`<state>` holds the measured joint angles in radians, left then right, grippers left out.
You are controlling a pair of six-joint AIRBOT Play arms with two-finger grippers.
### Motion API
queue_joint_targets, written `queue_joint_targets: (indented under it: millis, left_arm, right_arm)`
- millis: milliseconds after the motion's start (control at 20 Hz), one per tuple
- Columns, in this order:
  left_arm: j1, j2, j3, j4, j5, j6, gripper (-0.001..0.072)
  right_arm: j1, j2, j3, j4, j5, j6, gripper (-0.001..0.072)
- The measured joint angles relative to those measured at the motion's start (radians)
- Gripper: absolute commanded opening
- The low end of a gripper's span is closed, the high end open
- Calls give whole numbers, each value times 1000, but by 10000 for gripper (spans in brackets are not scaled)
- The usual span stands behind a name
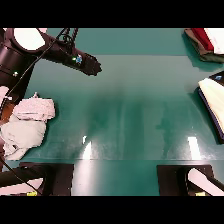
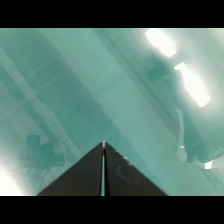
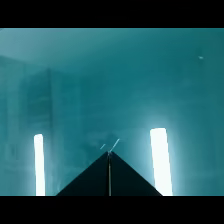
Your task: Fold the shirts.
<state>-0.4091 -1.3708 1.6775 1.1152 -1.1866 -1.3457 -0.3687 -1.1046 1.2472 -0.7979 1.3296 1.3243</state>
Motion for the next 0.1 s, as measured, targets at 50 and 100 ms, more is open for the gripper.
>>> queue_joint_targets:
  millis: [50, 100]
  left_arm:
    - [0, 0, 0, 0, 2, 0, 23]
    - [0, 0, 0, 0, 3, -1, 23]
  right_arm:
    - [17, 0, 0, 3, -3, 0, 18]
    - [30, 0, 0, 4, -6, -1, 18]
